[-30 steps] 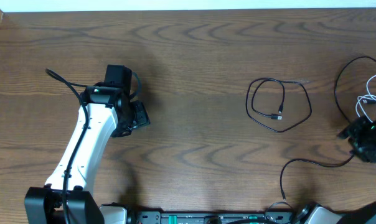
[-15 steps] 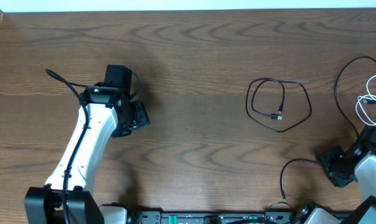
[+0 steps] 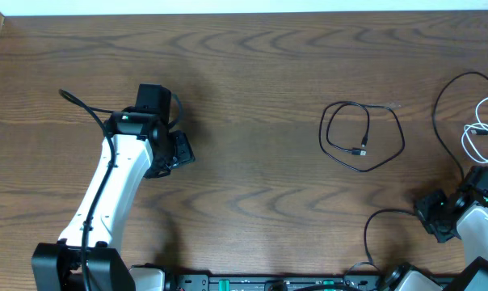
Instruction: Untangle cables
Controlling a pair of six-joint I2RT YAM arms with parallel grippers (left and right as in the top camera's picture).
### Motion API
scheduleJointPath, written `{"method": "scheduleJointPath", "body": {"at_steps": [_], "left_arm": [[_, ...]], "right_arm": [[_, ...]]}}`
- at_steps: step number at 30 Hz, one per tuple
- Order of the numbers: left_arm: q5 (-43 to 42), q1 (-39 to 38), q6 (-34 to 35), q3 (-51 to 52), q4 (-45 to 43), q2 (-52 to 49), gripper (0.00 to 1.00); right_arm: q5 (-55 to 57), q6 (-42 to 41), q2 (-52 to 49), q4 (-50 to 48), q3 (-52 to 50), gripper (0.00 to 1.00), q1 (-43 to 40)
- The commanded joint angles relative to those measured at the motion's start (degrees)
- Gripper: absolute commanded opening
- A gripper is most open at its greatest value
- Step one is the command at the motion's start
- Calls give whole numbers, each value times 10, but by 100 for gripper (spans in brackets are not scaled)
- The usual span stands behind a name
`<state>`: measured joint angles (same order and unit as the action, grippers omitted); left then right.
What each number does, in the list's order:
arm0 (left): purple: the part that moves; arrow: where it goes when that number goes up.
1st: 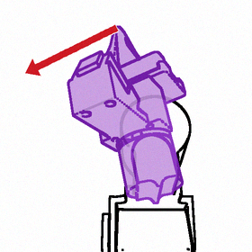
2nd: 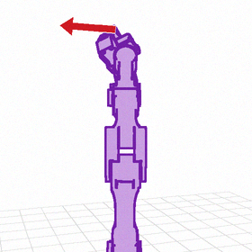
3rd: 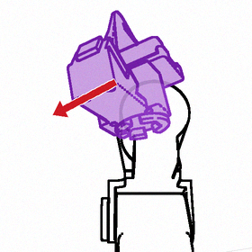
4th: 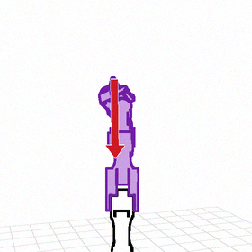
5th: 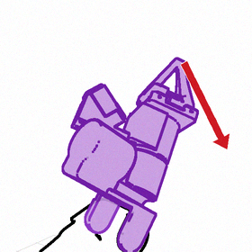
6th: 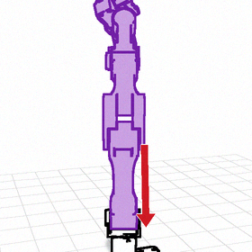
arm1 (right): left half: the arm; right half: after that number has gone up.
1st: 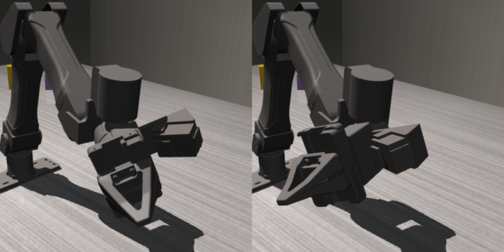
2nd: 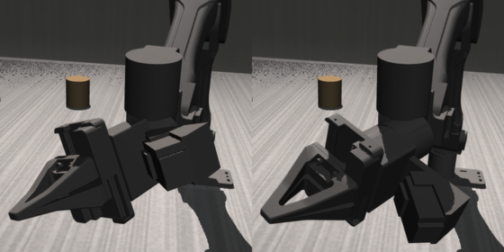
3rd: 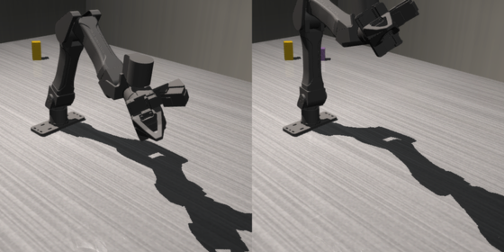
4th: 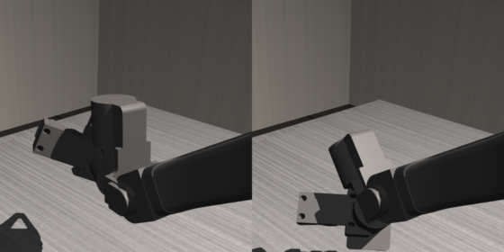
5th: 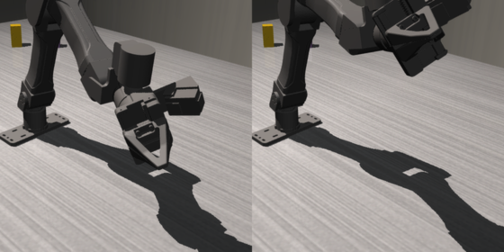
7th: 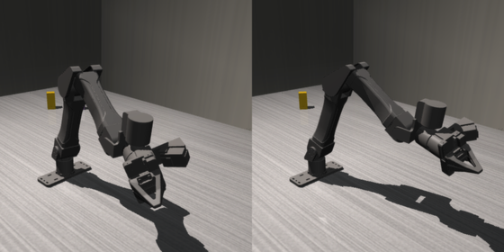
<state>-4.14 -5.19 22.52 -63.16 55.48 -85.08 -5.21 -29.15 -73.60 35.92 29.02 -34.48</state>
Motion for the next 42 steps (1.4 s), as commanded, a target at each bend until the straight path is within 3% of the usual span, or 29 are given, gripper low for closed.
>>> {"method": "scheduleJointPath", "body": {"at_steps": [1,5,14,23,28,32,42], "left_arm": [[3,1,5,4,2,-4,65],[3,1,5,4,2,-4,65],[3,1,5,4,5,-4,65],[3,1,5,5,6,-4,65],[3,1,5,5,2,-4,65],[3,1,5,5,2,-4,65],[3,1,5,5,2,-4,65]], "right_arm": [[-3,-2,-6,0,-14,15,5],[-3,-2,-6,1,-14,1,5],[-46,12,-6,-50,17,1,4],[-71,79,-7,15,233,1,4],[-29,86,-7,21,343,1,4],[5,87,-7,-33,387,1,4],[94,86,-28,-193,388,1,4]]}}
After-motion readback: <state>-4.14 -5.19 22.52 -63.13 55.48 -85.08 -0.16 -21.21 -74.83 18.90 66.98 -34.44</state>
